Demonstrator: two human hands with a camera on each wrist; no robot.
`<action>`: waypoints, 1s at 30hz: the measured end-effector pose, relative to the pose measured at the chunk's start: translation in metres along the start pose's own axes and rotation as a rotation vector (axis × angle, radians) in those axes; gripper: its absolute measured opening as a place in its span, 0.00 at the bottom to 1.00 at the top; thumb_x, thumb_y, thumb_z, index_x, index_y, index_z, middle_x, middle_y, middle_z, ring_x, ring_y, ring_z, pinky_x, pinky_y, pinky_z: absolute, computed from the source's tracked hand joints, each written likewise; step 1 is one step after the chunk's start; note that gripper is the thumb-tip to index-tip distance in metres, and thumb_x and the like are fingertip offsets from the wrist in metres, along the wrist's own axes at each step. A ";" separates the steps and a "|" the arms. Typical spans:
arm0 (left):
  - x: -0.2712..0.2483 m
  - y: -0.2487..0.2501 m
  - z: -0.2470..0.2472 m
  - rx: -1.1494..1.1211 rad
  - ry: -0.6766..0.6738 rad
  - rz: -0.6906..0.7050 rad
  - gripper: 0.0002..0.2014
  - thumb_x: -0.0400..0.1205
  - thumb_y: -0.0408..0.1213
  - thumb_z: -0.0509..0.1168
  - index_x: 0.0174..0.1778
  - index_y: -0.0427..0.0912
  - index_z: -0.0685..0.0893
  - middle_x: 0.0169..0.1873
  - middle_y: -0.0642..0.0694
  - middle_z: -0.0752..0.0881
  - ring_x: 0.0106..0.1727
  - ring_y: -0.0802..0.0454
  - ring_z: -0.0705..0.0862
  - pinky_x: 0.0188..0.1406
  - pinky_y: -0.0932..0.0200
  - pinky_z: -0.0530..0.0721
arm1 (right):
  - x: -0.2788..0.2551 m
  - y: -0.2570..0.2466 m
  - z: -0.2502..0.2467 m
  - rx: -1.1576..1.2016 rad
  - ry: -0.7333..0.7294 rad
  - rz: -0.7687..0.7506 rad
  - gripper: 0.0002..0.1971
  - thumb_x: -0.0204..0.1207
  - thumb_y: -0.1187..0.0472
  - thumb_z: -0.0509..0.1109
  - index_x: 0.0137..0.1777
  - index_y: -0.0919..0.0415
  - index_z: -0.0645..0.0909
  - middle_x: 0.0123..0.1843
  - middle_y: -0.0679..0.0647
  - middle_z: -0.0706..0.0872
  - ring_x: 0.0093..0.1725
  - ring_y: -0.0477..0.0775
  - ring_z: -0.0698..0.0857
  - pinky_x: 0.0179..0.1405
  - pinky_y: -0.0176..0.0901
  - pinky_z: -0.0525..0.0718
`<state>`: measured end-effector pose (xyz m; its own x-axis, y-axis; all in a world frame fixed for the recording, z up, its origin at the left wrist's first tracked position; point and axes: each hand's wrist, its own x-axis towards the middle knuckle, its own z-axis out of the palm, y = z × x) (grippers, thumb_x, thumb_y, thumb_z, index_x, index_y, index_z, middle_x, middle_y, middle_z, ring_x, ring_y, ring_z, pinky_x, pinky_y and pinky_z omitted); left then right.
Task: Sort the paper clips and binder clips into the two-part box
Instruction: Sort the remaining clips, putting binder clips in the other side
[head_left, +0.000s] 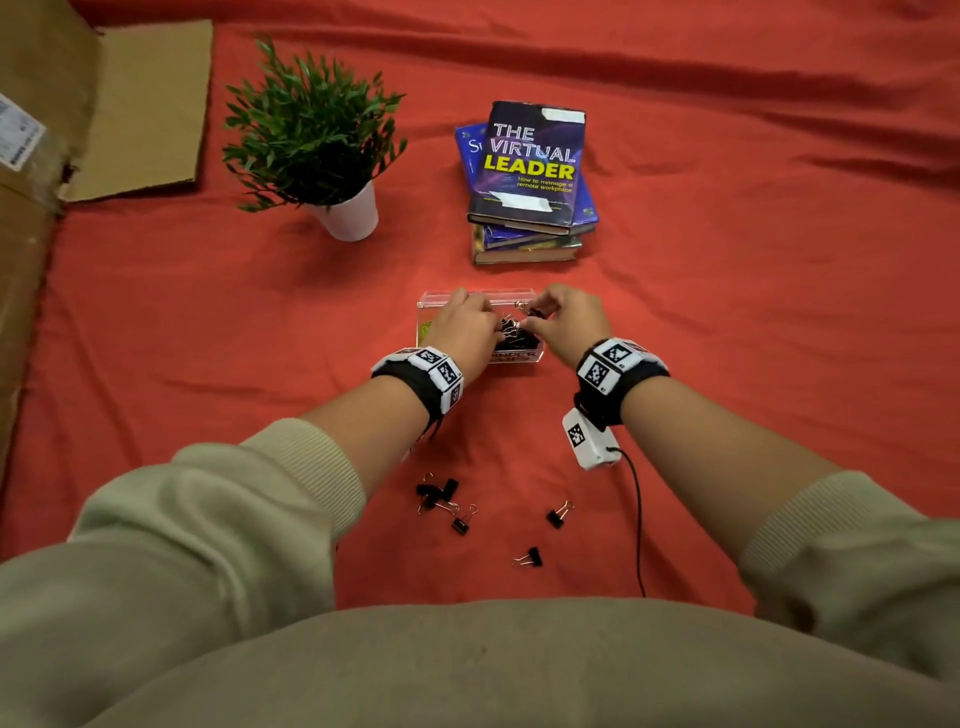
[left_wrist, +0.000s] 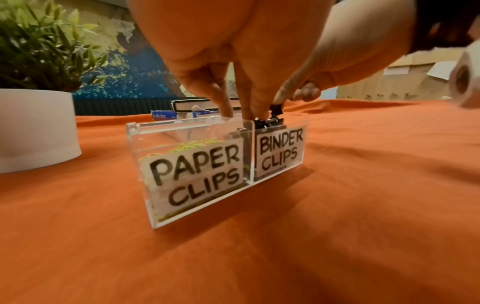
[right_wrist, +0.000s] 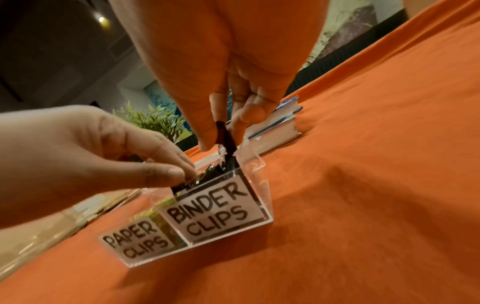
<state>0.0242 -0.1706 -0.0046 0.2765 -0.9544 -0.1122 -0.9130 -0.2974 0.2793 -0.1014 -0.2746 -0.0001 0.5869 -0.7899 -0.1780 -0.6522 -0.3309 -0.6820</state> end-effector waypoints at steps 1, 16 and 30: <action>-0.003 -0.001 -0.001 -0.026 0.003 0.006 0.15 0.83 0.43 0.62 0.58 0.40 0.87 0.59 0.45 0.81 0.63 0.42 0.72 0.63 0.50 0.72 | 0.001 -0.002 0.002 -0.057 -0.018 -0.025 0.09 0.70 0.60 0.76 0.49 0.61 0.86 0.46 0.57 0.88 0.44 0.52 0.83 0.43 0.39 0.76; -0.118 -0.022 0.008 -0.168 -0.406 0.059 0.10 0.75 0.37 0.67 0.52 0.46 0.85 0.50 0.45 0.83 0.53 0.47 0.82 0.53 0.55 0.80 | -0.089 0.012 0.000 -0.375 -0.488 -0.308 0.08 0.71 0.64 0.68 0.47 0.58 0.86 0.48 0.55 0.87 0.44 0.51 0.81 0.51 0.48 0.82; -0.170 -0.036 0.030 -0.167 -0.460 -0.060 0.10 0.79 0.37 0.68 0.56 0.44 0.84 0.53 0.45 0.79 0.55 0.45 0.82 0.54 0.53 0.79 | -0.170 0.051 0.024 -0.602 -0.709 -0.434 0.12 0.70 0.58 0.67 0.53 0.59 0.82 0.52 0.56 0.81 0.57 0.58 0.78 0.55 0.49 0.79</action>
<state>0.0015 0.0034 -0.0243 0.1318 -0.8364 -0.5320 -0.8283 -0.3877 0.4044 -0.2229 -0.1454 -0.0216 0.8510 -0.1183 -0.5117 -0.3339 -0.8739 -0.3532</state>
